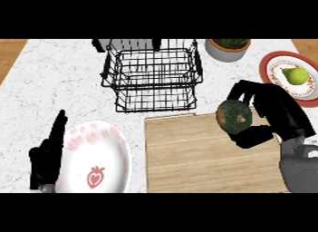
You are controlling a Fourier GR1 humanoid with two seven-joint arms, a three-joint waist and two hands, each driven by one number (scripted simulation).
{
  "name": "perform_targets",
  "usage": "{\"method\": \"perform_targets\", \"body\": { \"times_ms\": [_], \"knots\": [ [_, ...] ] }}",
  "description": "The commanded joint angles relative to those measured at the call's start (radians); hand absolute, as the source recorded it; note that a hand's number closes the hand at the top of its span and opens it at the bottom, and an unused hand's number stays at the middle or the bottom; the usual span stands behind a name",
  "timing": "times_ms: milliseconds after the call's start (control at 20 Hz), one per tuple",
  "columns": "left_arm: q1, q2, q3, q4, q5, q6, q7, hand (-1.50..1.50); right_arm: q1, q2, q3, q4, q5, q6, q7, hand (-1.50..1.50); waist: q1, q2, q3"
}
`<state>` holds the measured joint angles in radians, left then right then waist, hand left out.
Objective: Pick the squash from the tray and place it in the tiered basket
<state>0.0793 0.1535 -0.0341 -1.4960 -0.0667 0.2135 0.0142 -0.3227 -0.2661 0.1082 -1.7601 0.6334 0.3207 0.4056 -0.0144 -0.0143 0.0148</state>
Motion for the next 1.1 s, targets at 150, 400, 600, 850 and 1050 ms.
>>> {"method": "perform_targets", "body": {
  "times_ms": [150,400,600,850,1050],
  "knots": [
    [0.048,-0.074,-0.049,0.065,0.002,0.005,0.015,0.0,-0.107,-0.099,-0.18,-0.254,-0.144,0.095,0.038,1.5,-0.009,0.008,-0.016],
    [0.083,-0.041,-0.049,0.019,0.022,-0.052,0.005,0.0,-0.255,-0.099,-0.202,-0.247,-0.191,0.163,0.176,1.5,0.017,0.011,-0.016],
    [0.002,-0.043,-0.041,0.063,0.002,-0.036,0.046,0.0,-0.413,-0.064,-0.172,-0.192,-0.177,0.159,0.305,1.5,0.023,0.014,-0.017],
    [0.005,-0.063,-0.045,0.105,-0.013,-0.022,-0.005,0.0,-0.523,-0.018,-0.14,-0.03,-0.12,0.105,0.325,1.5,0.029,0.017,-0.016],
    [-0.066,-0.055,-0.028,0.086,-0.005,-0.023,0.067,0.0,-0.621,0.005,-0.122,0.121,-0.072,0.054,0.292,1.5,0.031,0.02,-0.016]
  ]
}}
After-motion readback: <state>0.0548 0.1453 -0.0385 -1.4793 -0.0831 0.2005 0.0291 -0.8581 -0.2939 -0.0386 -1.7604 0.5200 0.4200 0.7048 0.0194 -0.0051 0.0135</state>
